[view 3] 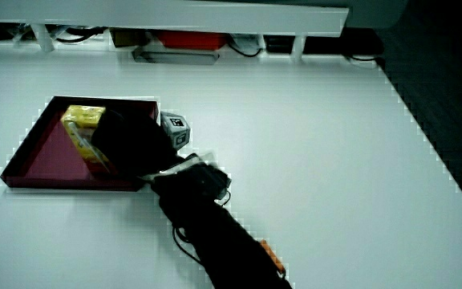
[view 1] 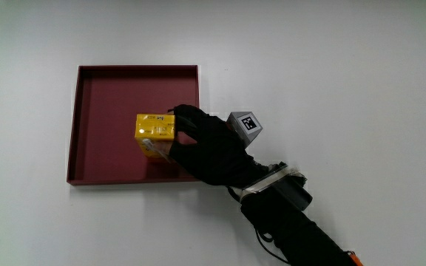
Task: Place ice redtea
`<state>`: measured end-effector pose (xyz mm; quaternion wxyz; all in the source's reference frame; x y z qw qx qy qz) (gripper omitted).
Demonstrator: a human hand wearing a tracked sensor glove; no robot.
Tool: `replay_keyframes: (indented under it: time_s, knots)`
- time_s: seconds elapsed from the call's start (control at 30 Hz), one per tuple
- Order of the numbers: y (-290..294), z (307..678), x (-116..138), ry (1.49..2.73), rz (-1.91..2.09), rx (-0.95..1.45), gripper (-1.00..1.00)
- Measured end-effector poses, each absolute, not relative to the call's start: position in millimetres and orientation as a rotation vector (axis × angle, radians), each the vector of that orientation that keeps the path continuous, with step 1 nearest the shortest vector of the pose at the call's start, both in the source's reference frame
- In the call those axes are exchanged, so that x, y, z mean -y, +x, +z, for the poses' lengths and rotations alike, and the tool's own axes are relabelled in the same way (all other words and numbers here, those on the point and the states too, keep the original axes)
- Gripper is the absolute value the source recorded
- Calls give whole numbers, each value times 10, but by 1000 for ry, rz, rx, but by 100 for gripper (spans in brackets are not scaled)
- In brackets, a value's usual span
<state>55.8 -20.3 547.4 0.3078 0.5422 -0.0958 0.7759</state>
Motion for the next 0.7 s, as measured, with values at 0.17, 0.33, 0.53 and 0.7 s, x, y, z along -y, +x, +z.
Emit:
replay_keyframes:
  time_s: [0.17,0.33,0.53,0.7]
  knots:
    - [562,5495,194,1440,2044,254,-8]
    - [569,5511,190,1442,2042,255,-28]
    - [574,5516,181,1445,2036,258,-52]
    - [655,5404,182,1476,1997,280,-72]
